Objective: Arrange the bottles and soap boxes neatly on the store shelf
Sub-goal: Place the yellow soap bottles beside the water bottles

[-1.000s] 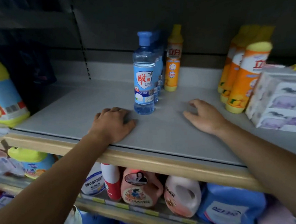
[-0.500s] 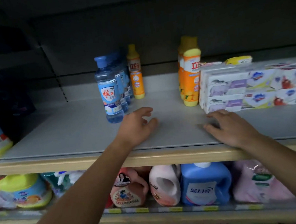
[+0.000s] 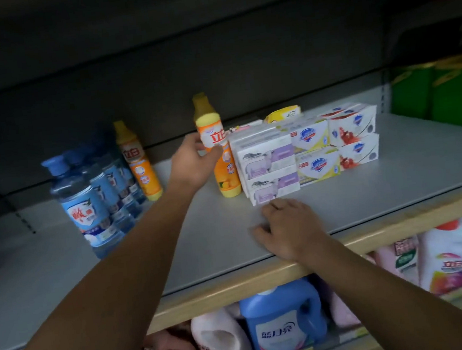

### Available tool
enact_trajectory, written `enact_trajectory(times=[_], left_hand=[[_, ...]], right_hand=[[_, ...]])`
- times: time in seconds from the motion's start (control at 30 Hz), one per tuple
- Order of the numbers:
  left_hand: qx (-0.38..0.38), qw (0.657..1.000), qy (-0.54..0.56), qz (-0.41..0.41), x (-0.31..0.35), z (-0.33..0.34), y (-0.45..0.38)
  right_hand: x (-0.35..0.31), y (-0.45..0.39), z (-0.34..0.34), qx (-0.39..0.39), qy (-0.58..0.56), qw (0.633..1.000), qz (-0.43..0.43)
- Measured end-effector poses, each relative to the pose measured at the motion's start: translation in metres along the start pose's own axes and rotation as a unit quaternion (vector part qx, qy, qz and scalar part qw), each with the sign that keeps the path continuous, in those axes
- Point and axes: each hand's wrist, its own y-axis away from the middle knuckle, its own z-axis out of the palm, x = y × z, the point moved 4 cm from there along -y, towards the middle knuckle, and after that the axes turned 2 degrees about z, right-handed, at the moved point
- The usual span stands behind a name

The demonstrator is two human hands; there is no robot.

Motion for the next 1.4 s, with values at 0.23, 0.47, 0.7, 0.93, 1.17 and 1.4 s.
enact_trajectory(times=[0.23, 0.47, 0.7, 0.93, 1.17, 1.4], left_hand=[[0.037, 0.998, -0.04, -0.008, 0.014, 0.01, -0.063], [0.09, 0.996, -0.017, 0.0, 0.003, 0.022, -0.055], [0.076, 0.989, 0.121, 0.036, -0.001, -0.021, -0.004], [-0.002, 0.988, 0.127, 0.086, 0.04, -0.089, 0.043], [-0.059, 0.978, 0.2, 0.01, 0.043, -0.123, 0.076], [-0.043, 0.949, 0.301, -0.088, 0.008, -0.137, 0.09]], right_hand=[[0.002, -0.003, 0.005, 0.019, 0.005, 1.0, -0.013], [0.003, -0.004, 0.004, 0.022, 0.004, 1.0, -0.021], [0.004, -0.004, 0.002, 0.01, -0.008, 1.0, -0.006], [-0.018, -0.003, -0.039, 0.052, -0.442, 0.895, -0.007], [-0.091, 0.03, -0.048, -0.238, -0.677, 0.694, -0.064], [-0.113, 0.056, -0.041, -0.304, -0.743, 0.596, -0.018]])
